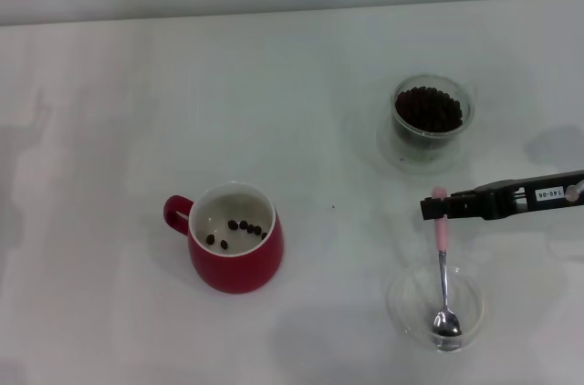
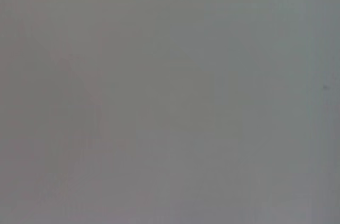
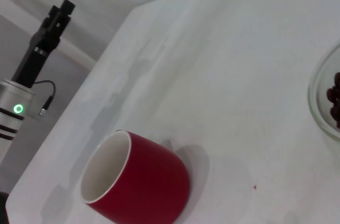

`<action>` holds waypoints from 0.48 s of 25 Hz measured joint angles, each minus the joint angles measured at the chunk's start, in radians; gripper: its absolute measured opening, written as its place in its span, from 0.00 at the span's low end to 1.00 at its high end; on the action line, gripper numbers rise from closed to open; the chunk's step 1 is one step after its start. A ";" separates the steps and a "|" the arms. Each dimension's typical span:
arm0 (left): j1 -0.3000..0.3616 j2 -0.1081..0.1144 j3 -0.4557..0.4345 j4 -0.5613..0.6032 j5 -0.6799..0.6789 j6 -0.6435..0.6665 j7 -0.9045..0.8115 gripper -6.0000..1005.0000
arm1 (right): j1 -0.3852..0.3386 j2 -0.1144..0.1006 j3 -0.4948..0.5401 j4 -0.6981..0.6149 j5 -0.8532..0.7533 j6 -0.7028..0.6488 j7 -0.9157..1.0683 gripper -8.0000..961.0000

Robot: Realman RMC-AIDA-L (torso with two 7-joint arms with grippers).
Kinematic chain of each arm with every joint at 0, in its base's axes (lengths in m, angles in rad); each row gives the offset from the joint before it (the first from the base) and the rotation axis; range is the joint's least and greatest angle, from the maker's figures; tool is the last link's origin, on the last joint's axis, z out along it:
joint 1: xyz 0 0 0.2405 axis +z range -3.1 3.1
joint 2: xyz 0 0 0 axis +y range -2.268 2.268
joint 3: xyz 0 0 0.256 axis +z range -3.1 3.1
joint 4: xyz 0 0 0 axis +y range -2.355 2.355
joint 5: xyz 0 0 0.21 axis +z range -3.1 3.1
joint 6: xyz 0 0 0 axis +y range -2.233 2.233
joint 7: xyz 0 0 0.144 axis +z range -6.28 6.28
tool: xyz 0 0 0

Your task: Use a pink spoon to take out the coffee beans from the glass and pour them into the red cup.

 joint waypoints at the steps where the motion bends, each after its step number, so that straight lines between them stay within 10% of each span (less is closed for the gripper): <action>1: 0.000 0.000 0.000 0.000 0.000 0.000 0.000 0.89 | 0.000 0.000 0.000 0.000 -0.003 0.002 0.008 0.21; 12: 0.003 0.000 -0.001 0.000 -0.017 0.000 0.000 0.89 | 0.000 -0.001 0.025 -0.016 -0.001 0.030 0.030 0.33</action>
